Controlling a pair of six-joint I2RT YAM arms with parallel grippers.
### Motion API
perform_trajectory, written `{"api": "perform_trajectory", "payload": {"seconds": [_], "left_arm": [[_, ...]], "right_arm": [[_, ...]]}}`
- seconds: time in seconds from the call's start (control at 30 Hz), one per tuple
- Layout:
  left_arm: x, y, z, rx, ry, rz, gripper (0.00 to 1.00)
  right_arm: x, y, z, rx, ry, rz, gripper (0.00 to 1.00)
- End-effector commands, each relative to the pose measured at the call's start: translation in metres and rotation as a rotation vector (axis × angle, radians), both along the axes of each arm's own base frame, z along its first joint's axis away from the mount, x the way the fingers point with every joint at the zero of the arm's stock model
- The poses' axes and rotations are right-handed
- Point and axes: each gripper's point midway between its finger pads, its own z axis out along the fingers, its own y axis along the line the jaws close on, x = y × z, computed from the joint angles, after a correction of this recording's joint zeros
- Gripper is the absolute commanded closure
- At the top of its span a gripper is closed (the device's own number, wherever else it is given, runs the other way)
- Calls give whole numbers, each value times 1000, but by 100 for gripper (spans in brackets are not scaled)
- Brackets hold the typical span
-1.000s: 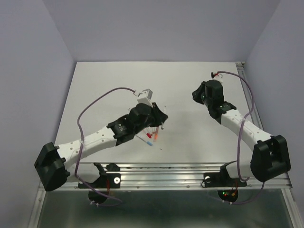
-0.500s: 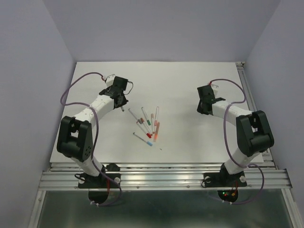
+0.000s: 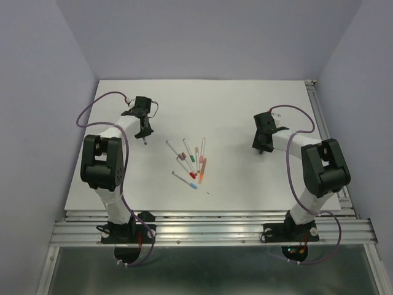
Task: Open the pen caps
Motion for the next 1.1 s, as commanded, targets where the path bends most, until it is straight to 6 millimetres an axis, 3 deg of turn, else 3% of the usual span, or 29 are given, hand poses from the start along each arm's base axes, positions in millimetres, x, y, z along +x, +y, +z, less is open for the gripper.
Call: {"api": "perform_trajectory", "payload": {"seconds": [0.0,0.13,0.27,0.4,0.5,0.67,0.77,0.8,0.93,1.07], "left_arm": [[9,5,8,28,-20,-31,80],[2,7,-12,34,30,-26,79],[1,7,-17,37,44,-29,69],[0,5,-20,30,53,-40,46],[-2,5,-21,26,60,-40,37],[-2,2,-4,1,26,-32,33],[-3,-7,21,-59,-40,-27,20],[-6,-11,25,-89,-51,-16,16],[-27,-28,58,-175,-124,26,12],[-70,-46,64,-213,-88,63,11]], "right_arm": [[15,11,19,59,-64,22,53],[11,18,23,100,-75,42,51],[12,19,33,111,-95,47,47],[12,23,43,134,-119,65,40],[12,26,49,145,-124,76,36],[13,29,71,168,-166,97,25],[13,33,93,190,-222,132,10],[12,32,98,188,-236,135,0],[4,28,117,185,-280,130,0],[-11,22,121,181,-280,114,0]]}}
